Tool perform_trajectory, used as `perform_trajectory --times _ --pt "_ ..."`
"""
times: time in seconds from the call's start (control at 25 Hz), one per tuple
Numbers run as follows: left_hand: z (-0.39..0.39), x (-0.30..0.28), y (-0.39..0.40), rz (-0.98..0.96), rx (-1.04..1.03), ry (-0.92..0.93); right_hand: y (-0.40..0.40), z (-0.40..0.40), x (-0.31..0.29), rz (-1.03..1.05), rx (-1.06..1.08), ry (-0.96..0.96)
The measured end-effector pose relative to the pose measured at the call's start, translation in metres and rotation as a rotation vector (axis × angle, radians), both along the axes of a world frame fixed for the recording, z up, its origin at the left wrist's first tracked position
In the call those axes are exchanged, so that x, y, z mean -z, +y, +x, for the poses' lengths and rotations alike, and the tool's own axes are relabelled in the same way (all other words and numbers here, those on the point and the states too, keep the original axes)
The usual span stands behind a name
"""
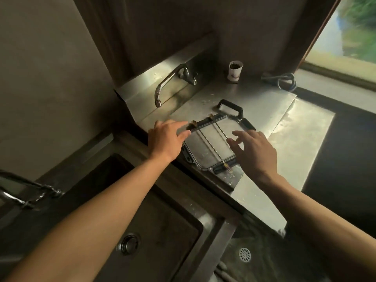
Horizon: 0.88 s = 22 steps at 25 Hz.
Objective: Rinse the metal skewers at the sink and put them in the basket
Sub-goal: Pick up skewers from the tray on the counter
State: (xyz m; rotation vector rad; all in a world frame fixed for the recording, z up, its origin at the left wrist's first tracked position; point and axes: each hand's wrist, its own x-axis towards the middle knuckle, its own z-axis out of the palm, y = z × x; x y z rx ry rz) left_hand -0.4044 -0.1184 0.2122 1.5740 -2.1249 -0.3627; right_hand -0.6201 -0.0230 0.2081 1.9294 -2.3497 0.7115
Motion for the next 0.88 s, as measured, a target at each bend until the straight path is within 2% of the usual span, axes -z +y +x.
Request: perform_trajectory --times 0.12,0.2,0.4,0.64,0.88 --pt "-0.017 0.038 -0.017 0.296 -0.127 0.220 -0.018 -0.002 0.039 0.095 0.001 -0.044" --pt "-0.031 0.058 -0.030 0.382 -0.197 0.277 -0.031 -0.003 0.058 0.145 -0.013 -0.043" --pt "-0.068 0.095 -0.056 0.468 -0.293 0.219 -0.065 -0.002 0.083 0.255 -0.041 0.038" --pt "-0.095 0.104 -0.071 0.538 -0.310 0.142 -0.079 0.004 0.091 0.359 -0.033 0.080" --pt "-0.112 0.102 -0.065 0.602 -0.355 0.244 -0.085 0.004 0.096 0.347 -0.046 0.102"
